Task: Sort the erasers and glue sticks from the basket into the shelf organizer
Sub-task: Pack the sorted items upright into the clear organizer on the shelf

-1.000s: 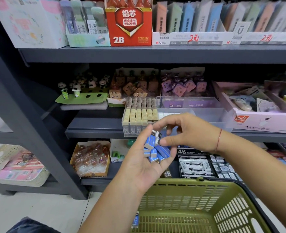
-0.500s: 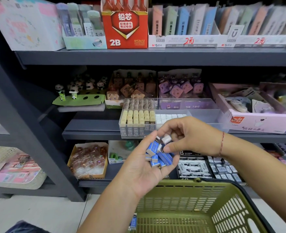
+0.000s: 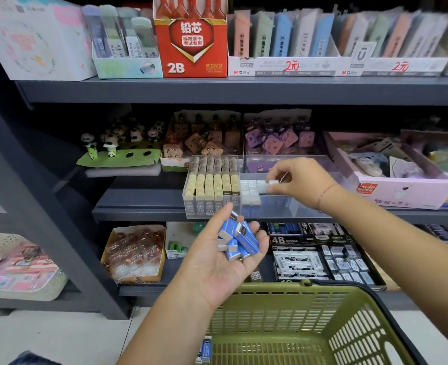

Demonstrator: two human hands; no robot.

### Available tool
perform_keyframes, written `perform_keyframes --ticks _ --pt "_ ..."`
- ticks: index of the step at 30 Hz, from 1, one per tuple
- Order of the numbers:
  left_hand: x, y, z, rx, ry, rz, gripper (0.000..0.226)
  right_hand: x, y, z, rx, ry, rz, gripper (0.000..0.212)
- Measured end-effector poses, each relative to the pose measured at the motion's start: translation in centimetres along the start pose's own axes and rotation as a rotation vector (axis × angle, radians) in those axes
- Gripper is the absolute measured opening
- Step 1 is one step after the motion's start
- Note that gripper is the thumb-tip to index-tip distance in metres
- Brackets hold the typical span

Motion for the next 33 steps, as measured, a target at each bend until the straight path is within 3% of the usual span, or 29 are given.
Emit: perform_keyframes --ticks 6,13,21,27,30,33 --pt "-0.3 0.2 0.2 -0.006 -0.02 0.021 0.038 0.1 -2.2 0.4 0.268 -0.018 0.058 0.008" --pt "-0.2 0.1 0.3 -0.011 -0.022 0.029 0.036 0.8 -2.9 0.3 0.421 -0.032 -0.02 0.031" --pt "-0.3 0.1 0.1 -0.005 -0.022 0.019 0.037 0.9 -2.3 0.1 0.371 -0.039 -0.08 0.033" --pt "-0.2 0.0 -0.3 -0.01 -0.013 0.013 0.035 0.9 0.0 -0.1 0.139 0.017 -0.18 0.023" --pt "-0.2 -0.2 -0.3 0.003 -0.008 0.012 0.034 3.3 1.6 -1.6 0.048 0.115 0.038 0.014" --pt "-0.2 -0.4 -0.3 0.043 -0.018 0.016 0.034 6.6 1.5 -4.4 0.161 0.214 0.297 0.011"
Point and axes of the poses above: each hand's wrist, its own z-axis towards the middle knuckle, its own y-axis out of the back of the hand, x = y × z, the point moved 6 cm from there along z, towards the middle knuckle, and after that the axes turned 8 degrees about -z, right-handed, at the moved point
